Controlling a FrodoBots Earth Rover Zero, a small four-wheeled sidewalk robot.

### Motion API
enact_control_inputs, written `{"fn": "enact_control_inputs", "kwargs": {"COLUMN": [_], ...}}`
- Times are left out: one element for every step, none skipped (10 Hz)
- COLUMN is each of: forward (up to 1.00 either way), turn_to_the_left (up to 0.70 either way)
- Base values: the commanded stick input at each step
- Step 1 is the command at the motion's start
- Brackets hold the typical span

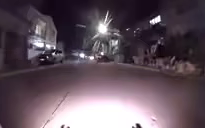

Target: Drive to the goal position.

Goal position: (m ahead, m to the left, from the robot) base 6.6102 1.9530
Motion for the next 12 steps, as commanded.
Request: {"fn": "enact_control_inputs", "kwargs": {"forward": [0.85, 0.85, 0.85, 0.85, 0.85, 0.85, 0.85, 0.85, 0.85, 0.85, 0.85, 0.85], "turn_to_the_left": [0.0, 0.0, 0.0, 0.0, 0.0, 0.0, 0.0, 0.0, 0.0, 0.0, 0.0, 0.0]}}
